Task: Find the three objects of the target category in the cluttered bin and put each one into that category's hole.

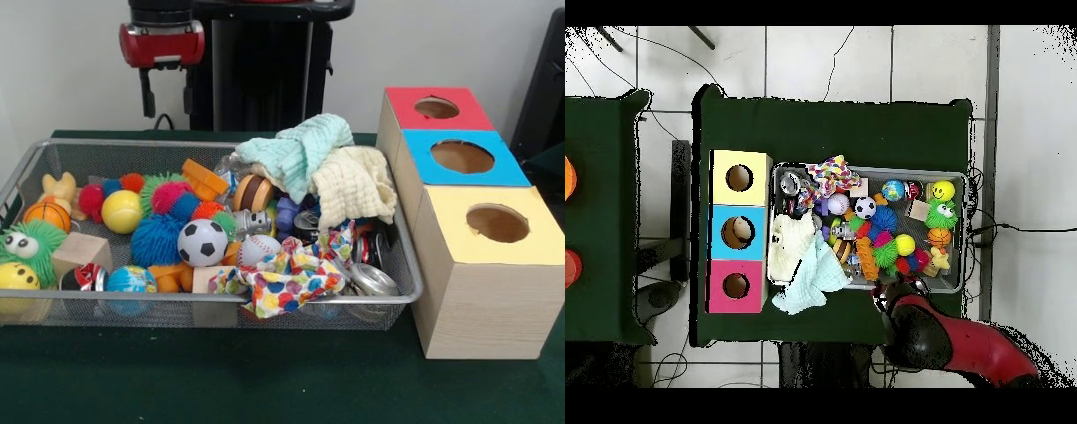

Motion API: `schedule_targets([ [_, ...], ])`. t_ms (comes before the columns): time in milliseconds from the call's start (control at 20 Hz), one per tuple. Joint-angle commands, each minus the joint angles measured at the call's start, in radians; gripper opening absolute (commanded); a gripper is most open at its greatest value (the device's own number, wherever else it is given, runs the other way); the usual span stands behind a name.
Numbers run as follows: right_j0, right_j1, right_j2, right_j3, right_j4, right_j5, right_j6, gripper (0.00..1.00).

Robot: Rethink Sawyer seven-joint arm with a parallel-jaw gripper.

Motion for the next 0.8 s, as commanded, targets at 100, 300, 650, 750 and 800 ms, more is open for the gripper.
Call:
schedule_targets([
  [100,-0.071,0.026,0.061,0.024,0.046,-0.016,0.173,1.00],
  [300,-0.091,0.016,0.082,0.029,0.053,0.000,0.160,1.00],
  [650,-0.191,0.011,0.142,0.002,0.071,0.077,0.088,1.00],
  [750,-0.196,0.030,0.138,-0.034,0.059,0.101,0.063,1.00],
  [800,-0.170,0.028,0.118,-0.063,0.034,0.101,0.054,1.00],
])
